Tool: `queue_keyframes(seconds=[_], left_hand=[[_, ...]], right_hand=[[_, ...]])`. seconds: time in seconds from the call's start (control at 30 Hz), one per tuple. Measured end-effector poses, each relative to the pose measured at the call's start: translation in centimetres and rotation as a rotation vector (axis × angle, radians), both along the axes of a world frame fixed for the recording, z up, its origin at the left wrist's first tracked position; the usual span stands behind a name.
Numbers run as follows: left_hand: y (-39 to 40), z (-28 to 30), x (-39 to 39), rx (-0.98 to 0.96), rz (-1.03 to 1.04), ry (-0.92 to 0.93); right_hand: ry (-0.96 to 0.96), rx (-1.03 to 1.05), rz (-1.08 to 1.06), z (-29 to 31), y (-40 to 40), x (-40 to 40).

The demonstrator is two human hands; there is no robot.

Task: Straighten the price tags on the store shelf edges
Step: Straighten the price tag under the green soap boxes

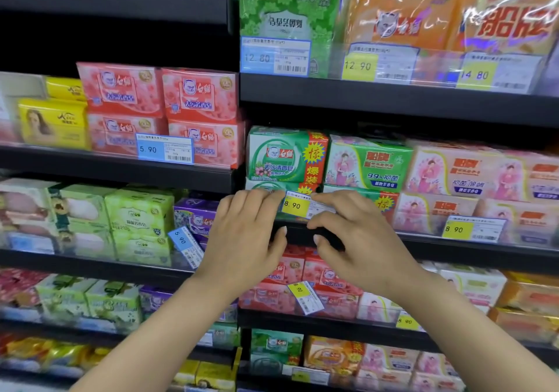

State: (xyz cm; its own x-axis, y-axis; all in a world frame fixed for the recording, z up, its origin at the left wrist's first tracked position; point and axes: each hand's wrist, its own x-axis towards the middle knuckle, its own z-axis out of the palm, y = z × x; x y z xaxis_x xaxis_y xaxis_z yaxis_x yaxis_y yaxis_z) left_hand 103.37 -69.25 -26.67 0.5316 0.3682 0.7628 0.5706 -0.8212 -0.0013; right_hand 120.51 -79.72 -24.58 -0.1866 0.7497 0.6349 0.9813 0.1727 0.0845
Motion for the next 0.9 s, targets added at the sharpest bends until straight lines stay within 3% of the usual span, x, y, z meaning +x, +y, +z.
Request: queue_keyframes(seconds=[0.63, 0.9], left_hand=[[0.6, 1.3, -2.4, 0.072, -0.164, 0.007], [2.2, 4.7, -7.1, 0.122, -0.003, -0.085]], right_hand=[[0.044, 0.065, 0.016, 0.1, 0.5, -1.4], [0.060, 0.163, 0.169, 3.0, 1.7, -3.4]])
